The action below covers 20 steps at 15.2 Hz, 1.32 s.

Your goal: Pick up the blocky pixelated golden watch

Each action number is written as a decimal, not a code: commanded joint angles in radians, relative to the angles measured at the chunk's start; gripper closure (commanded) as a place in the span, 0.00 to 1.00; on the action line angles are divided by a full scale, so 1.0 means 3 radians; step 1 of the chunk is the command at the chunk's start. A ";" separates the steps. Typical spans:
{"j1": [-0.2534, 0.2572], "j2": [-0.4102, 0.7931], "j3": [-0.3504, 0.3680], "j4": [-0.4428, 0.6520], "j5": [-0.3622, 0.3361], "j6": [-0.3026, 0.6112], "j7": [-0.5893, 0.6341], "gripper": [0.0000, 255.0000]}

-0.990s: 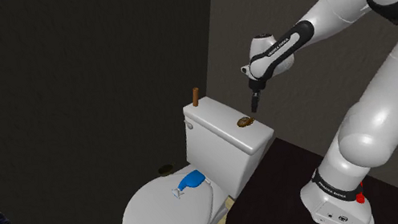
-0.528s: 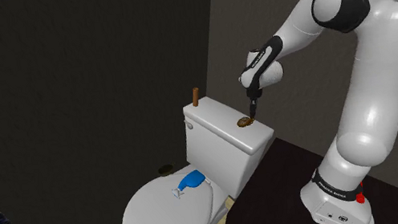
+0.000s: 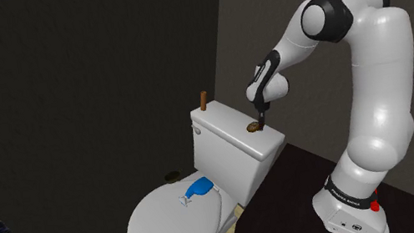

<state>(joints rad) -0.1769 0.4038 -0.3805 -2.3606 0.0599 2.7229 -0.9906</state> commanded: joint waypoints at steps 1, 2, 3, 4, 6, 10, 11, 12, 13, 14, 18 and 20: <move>-0.0031 0.0070 0.0035 0.0004 0.0038 0.0066 -0.0025 0.00; -0.0031 0.0070 0.0036 0.0004 0.0038 0.0066 -0.0025 0.00; -0.0031 0.0070 0.0036 0.0004 0.0038 0.0066 -0.0025 0.00; -0.0030 0.0069 0.0036 0.0003 0.0038 0.0067 -0.0023 1.00; -0.0029 0.0069 0.0036 0.0001 0.0038 0.0069 -0.0023 1.00; -0.0028 0.0069 0.0036 0.0001 0.0038 0.0068 -0.0021 1.00; -0.0029 0.0071 0.0037 0.0001 0.0038 0.0070 -0.0022 1.00; -0.0029 0.0070 0.0037 0.0001 0.0038 0.0070 -0.0023 1.00; -0.0031 0.0070 0.0035 0.0004 0.0038 0.0066 -0.0025 1.00; -0.0012 0.0023 0.0012 -0.0005 0.0015 0.0029 -0.0012 1.00; 0.0060 -0.0163 -0.0080 -0.0034 -0.0085 -0.0123 0.0043 1.00; 0.0092 -0.0255 -0.0122 -0.0044 -0.0139 -0.0202 0.0072 1.00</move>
<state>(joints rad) -0.1553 0.3456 -0.4085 -2.3699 0.0289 2.6768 -0.9738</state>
